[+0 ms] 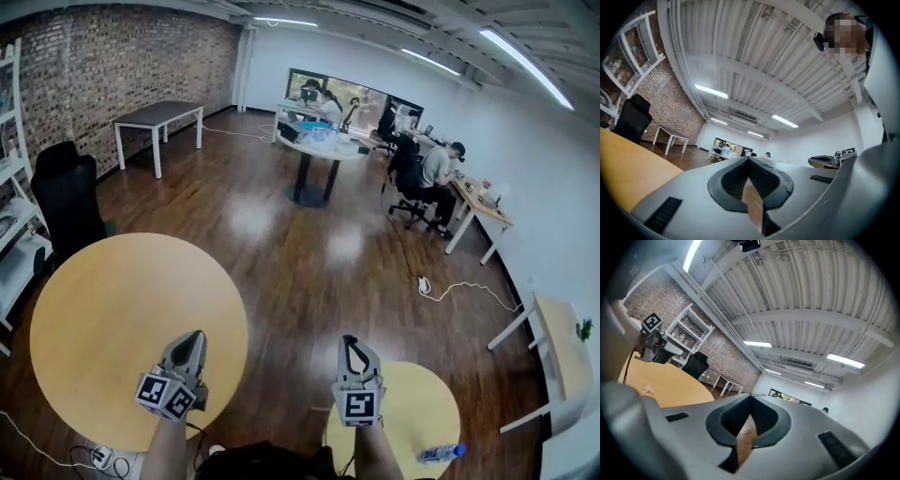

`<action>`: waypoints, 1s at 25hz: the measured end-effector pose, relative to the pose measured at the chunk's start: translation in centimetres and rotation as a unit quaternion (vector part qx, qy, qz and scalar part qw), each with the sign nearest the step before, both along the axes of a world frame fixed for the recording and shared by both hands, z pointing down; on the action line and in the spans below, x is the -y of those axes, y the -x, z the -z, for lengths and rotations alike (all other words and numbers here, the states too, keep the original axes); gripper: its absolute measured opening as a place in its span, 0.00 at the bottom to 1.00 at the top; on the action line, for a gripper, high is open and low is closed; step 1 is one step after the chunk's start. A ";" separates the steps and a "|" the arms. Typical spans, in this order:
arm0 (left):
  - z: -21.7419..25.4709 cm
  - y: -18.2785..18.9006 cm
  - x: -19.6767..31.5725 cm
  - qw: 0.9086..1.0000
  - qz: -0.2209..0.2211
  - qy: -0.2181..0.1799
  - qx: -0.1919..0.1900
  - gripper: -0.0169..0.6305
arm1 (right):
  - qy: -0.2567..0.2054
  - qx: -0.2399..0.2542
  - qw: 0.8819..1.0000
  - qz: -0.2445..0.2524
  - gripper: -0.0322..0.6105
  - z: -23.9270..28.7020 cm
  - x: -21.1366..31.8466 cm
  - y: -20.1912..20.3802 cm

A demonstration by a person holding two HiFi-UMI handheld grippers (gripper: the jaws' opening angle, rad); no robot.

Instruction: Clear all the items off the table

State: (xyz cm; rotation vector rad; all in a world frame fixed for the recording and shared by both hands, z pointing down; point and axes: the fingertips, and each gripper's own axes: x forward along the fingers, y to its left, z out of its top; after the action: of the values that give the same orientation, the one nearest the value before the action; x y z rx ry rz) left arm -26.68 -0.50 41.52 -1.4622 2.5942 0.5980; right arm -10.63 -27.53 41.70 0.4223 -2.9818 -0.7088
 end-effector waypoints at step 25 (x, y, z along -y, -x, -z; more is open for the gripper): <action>0.3 -3.0 -37.2 0.899 0.438 0.021 -0.017 0.01 | 0.248 0.015 0.852 0.462 0.05 1.8 -32.8 26.7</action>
State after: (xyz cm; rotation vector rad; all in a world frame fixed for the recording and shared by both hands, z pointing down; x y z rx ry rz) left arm -23.71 36.71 41.26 -0.1661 2.8886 0.4243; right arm -37.35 5.31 39.89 -1.0864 -3.0868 0.1144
